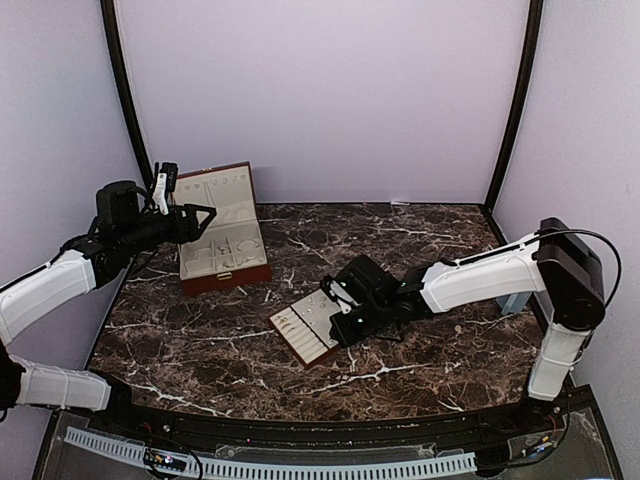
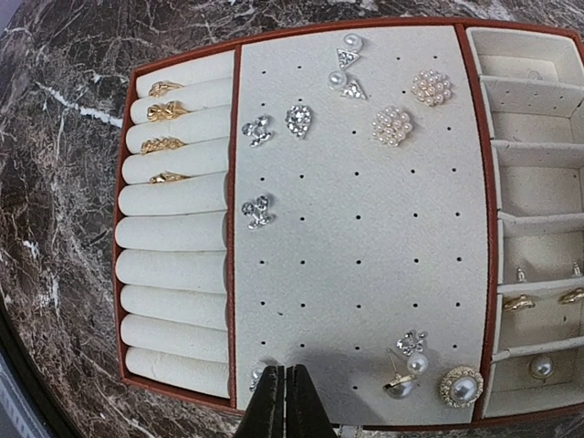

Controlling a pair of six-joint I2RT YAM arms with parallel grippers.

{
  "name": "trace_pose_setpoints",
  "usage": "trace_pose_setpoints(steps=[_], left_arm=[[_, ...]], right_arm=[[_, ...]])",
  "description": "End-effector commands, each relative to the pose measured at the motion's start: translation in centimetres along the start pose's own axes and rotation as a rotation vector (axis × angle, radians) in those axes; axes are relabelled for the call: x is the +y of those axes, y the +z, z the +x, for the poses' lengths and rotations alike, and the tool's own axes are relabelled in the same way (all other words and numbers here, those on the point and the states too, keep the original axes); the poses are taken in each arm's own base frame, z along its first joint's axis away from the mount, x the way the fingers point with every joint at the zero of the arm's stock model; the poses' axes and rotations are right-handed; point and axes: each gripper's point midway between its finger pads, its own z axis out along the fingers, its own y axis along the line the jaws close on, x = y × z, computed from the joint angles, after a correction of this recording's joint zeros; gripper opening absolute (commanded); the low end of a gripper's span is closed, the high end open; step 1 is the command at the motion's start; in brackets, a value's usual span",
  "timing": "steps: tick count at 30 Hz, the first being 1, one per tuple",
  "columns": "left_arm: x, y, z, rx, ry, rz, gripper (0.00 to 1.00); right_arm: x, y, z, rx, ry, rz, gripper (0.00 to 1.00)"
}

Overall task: Organize the mixed jewelry
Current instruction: Adjust the earring on the earring holder.

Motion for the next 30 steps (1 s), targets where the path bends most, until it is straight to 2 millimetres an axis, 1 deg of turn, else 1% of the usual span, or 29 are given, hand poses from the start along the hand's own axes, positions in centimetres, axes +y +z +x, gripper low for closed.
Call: trace_pose_setpoints(steps=[1,4,5,7,8,11,13,15,16,17,20,24,27,30], left_arm=[[0.0,-0.2,0.4,0.004,-0.007,0.007,0.7],[0.1,-0.3,0.4,0.002,-0.006,0.002,0.7],[0.1,-0.3,0.4,0.001,-0.005,0.001,0.7],[0.2,-0.4,0.3,-0.001,-0.001,-0.004,0.7],[0.2,-0.4,0.3,-0.002,0.0,-0.008,0.7],[0.4,-0.5,0.2,-0.007,0.006,-0.019,0.7],[0.5,-0.5,0.2,-0.009,0.009,-0.027,0.7],[0.6,-0.6,0.2,-0.01,0.011,-0.035,0.7],[0.7,-0.6,0.2,-0.009,0.011,-0.037,0.7],[0.7,-0.5,0.2,-0.01,0.012,-0.037,0.7],[0.7,-0.5,0.3,-0.008,0.01,-0.039,0.7],[0.8,-0.4,0.4,-0.004,0.008,-0.04,0.7],[0.8,-0.4,0.4,-0.003,0.008,-0.039,0.7],[0.8,-0.3,0.5,-0.001,0.007,-0.038,0.7]], right_arm=[[-0.4,0.5,0.7,0.011,0.01,0.014,0.04],[0.0,-0.8,-0.6,-0.032,0.013,0.007,0.05],[0.2,-1.3,-1.1,-0.051,0.013,0.005,0.07],[0.5,-2.4,-2.1,-0.084,0.018,-0.003,0.13],[0.3,-3.3,-2.9,-0.119,0.021,0.014,0.16],[-0.6,-5.4,-4.0,-0.18,0.047,0.049,0.25],[-1.8,-6.8,-4.4,-0.216,0.076,0.085,0.32],[-3.8,-8.1,-4.2,-0.241,0.119,0.14,0.36],[-5.1,-8.6,-3.9,-0.248,0.148,0.171,0.38],[-6.8,-9.1,-3.5,-0.251,0.186,0.204,0.38],[-11.0,-10.4,-1.6,-0.252,0.283,0.277,0.4],[-15.7,-12.1,0.9,-0.255,0.39,0.358,0.44],[-18.7,-13.1,2.6,-0.25,0.466,0.396,0.45],[-21.2,-13.7,4.4,-0.241,0.549,0.414,0.44]])
